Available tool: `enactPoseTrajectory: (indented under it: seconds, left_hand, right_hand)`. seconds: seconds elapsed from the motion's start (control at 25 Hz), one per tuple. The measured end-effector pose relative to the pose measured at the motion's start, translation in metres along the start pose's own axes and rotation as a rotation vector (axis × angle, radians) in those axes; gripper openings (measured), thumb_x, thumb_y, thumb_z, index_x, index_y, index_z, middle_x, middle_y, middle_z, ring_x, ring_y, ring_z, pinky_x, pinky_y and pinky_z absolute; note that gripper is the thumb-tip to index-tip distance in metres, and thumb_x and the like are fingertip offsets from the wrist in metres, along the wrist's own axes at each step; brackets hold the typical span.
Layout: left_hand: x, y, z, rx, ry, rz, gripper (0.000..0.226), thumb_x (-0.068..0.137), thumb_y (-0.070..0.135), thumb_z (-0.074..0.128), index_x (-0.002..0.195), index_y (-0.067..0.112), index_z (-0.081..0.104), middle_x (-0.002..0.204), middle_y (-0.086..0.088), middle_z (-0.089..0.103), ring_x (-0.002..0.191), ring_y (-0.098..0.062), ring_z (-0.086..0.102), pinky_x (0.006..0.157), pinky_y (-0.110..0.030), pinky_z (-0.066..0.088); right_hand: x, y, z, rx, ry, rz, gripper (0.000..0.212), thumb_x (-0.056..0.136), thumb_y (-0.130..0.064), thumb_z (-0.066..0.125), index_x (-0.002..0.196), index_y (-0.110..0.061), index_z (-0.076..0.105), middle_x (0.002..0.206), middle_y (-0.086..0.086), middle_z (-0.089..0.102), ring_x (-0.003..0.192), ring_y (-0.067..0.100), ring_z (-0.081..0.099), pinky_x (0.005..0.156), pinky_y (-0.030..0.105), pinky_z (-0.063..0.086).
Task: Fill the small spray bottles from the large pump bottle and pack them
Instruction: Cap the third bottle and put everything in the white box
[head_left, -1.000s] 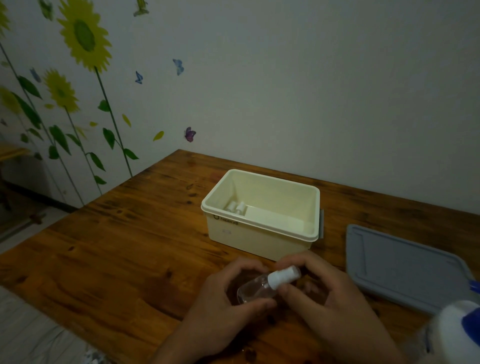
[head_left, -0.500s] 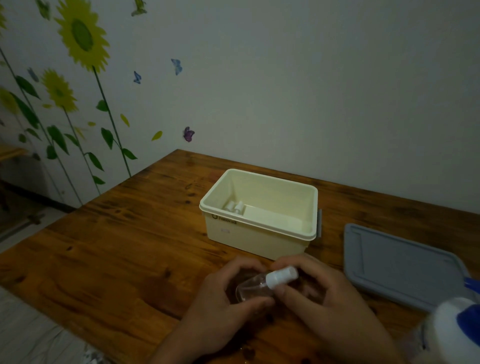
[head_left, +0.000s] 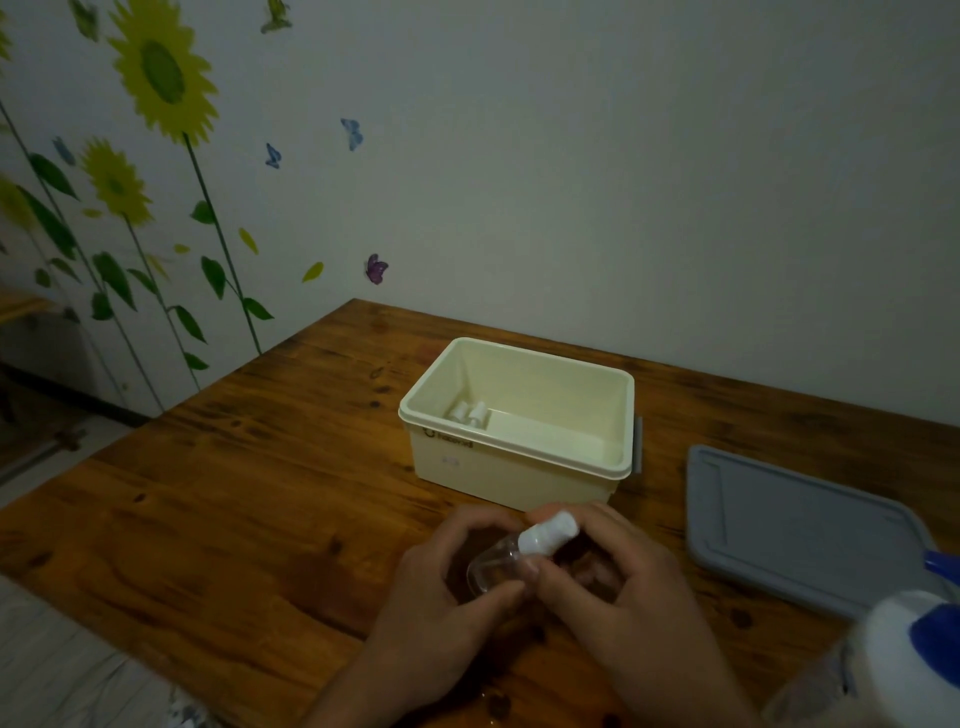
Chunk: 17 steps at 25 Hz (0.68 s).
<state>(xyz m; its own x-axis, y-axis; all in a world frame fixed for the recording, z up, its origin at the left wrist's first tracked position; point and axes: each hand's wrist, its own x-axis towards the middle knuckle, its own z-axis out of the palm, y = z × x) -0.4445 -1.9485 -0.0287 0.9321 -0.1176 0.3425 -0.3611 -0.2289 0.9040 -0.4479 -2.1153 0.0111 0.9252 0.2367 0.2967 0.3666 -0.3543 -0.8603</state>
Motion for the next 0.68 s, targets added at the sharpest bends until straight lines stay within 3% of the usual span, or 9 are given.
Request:
enactPoseTrajectory:
  seconds: [0.12, 0.24, 0.48, 0.56, 0.68]
  left_hand:
    - [0.0, -0.001, 0.0, 0.001, 0.001, 0.0, 0.033, 0.07, 0.034, 0.075, 0.099, 0.04, 0.06, 0.098, 0.008, 0.069, 0.092, -0.014, 0.068, 0.076, -0.034, 0.058]
    - [-0.001, -0.002, 0.0, 0.06, -0.022, 0.016, 0.038, 0.078, 0.023, 0.077, 0.101, 0.045, 0.057, 0.1, 0.012, 0.067, 0.091, -0.011, 0.067, 0.073, -0.026, 0.056]
    - [-0.005, 0.004, 0.003, 0.093, 0.044, 0.059, 0.039, 0.075, 0.039, 0.068, 0.105, 0.055, 0.051, 0.108, 0.025, 0.063, 0.095, 0.0, 0.064, 0.072, -0.01, 0.05]
    - [-0.006, 0.004, 0.004, 0.098, 0.076, 0.08, 0.041, 0.074, 0.037, 0.069, 0.107, 0.054, 0.052, 0.109, 0.026, 0.063, 0.096, 0.002, 0.064, 0.073, -0.009, 0.05]
    - [-0.009, 0.006, 0.007, 0.132, 0.09, 0.138, 0.05, 0.076, 0.024, 0.075, 0.113, 0.047, 0.053, 0.114, 0.026, 0.061, 0.102, 0.003, 0.063, 0.077, -0.007, 0.048]
  right_hand:
    - [0.0, 0.001, -0.001, -0.015, -0.014, -0.007, 0.019, 0.08, -0.023, 0.07, 0.094, -0.035, 0.067, 0.094, -0.009, 0.063, 0.088, 0.007, 0.061, 0.072, 0.029, 0.052]
    - [0.001, 0.003, 0.004, -0.037, 0.029, 0.014, 0.014, 0.08, -0.027, 0.069, 0.091, -0.036, 0.067, 0.093, -0.011, 0.064, 0.085, 0.006, 0.061, 0.07, 0.026, 0.052]
    - [0.0, -0.001, 0.015, -0.044, 0.169, 0.0, 0.004, 0.077, -0.029, 0.071, 0.08, -0.031, 0.069, 0.079, -0.006, 0.062, 0.066, 0.009, 0.057, 0.052, 0.011, 0.041]
    - [0.0, 0.001, 0.017, -0.021, 0.195, -0.001, 0.006, 0.077, -0.029, 0.072, 0.081, -0.03, 0.068, 0.078, -0.005, 0.061, 0.061, 0.009, 0.056, 0.05, 0.014, 0.041]
    - [0.0, 0.002, 0.016, 0.033, 0.217, 0.001, 0.012, 0.077, -0.03, 0.074, 0.086, -0.034, 0.068, 0.087, -0.008, 0.064, 0.077, 0.009, 0.064, 0.059, 0.025, 0.054]
